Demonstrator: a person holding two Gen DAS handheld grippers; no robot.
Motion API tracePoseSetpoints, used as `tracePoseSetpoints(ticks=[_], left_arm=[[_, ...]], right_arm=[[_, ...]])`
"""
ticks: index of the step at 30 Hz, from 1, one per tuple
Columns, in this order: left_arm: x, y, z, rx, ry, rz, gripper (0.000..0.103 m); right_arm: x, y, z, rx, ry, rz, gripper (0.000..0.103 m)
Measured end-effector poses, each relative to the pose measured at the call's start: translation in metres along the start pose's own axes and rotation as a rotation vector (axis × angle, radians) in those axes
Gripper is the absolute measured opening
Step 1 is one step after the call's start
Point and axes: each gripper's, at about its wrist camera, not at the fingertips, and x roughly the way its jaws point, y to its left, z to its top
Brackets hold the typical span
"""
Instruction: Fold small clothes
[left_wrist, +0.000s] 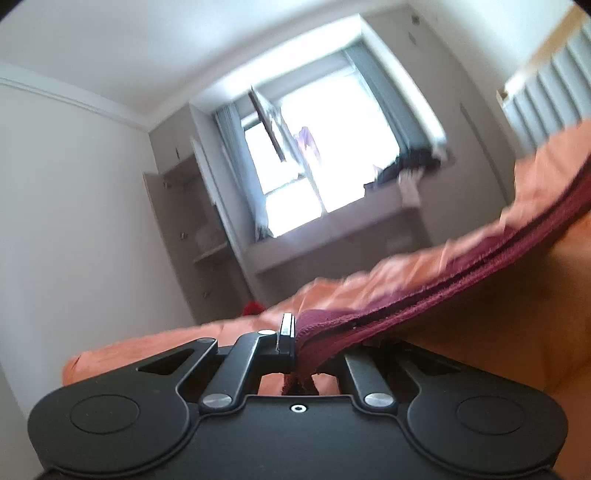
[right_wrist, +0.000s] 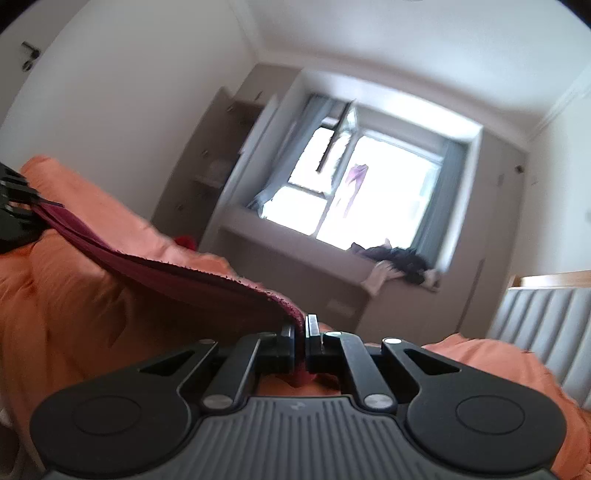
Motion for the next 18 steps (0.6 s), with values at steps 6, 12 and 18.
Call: tracePoseSetpoints(ticks=[6, 12, 18], left_arm=[[-0.05, 0.021, 0.034, -0.085, -0.044, -0.089, 0.004], [-0.088, 0.05, 0.065, -0.132, -0.083, -0.125, 0.004], [-0.064, 0.05, 0.079, -0.099, -0.065, -0.092, 0.004]], right_arm=[[-0.047, -0.014, 0.017, 0.021, -0.066, -0.064, 0.005], [-0.092, -0.02, 0.042, -0.019, -0.142, -0.099, 0.005], [-0.068, -0.021, 0.047, -0.049, -0.177, -0.101, 0.005]])
